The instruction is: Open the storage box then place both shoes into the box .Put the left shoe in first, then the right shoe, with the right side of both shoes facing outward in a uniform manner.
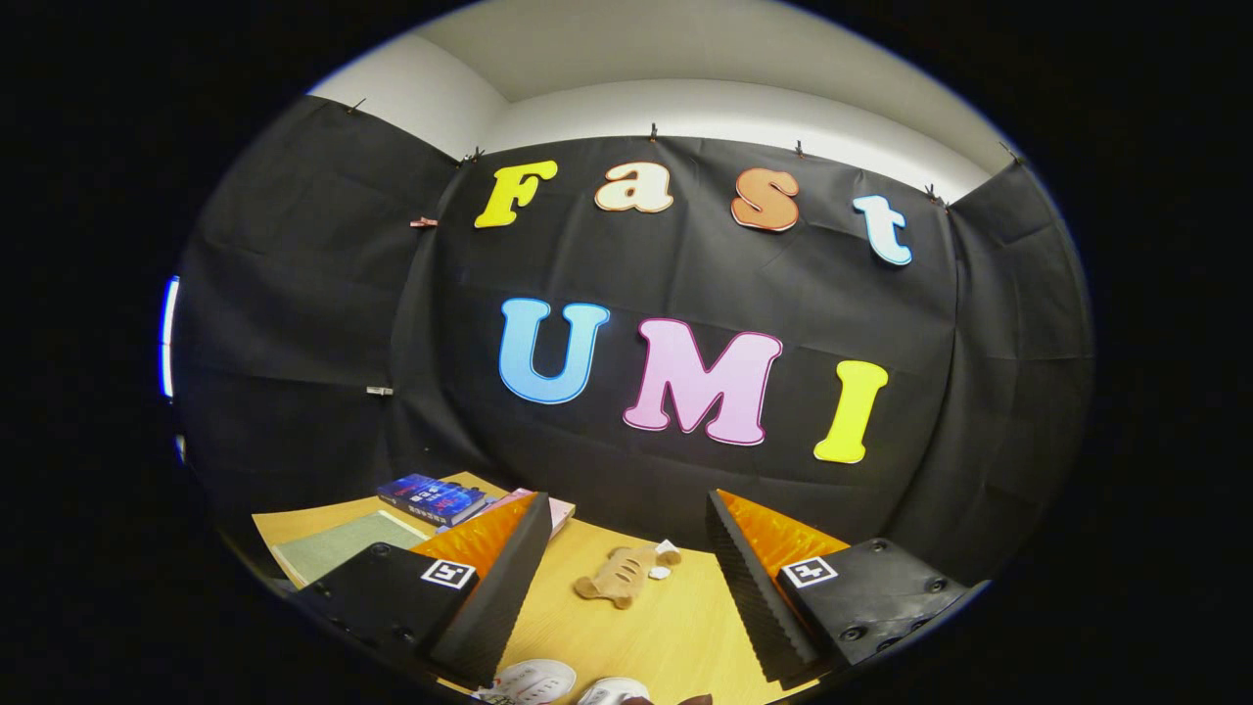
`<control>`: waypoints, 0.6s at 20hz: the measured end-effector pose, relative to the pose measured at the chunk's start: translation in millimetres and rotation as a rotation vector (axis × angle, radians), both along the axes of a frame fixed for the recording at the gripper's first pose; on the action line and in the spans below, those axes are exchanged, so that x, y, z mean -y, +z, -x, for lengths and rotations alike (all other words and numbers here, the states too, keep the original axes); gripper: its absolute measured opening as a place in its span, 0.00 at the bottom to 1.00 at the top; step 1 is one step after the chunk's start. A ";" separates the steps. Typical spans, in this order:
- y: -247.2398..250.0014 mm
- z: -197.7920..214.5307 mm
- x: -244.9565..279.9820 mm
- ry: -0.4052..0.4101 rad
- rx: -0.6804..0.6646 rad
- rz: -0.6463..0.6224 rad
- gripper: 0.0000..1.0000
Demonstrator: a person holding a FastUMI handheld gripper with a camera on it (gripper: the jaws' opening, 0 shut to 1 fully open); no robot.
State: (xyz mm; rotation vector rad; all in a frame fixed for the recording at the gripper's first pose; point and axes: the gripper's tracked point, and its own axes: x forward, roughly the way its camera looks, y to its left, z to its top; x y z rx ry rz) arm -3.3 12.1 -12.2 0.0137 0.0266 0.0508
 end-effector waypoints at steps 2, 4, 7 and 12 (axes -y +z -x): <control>-0.8 -2.0 -8.3 0.035 -0.011 -0.031 0.97; -3.7 -4.0 -21.6 0.098 -0.037 -0.085 0.97; -18.7 -7.9 -54.1 0.262 -0.131 -0.226 0.97; -57.7 -1.9 -106.3 0.528 -0.372 -0.640 0.98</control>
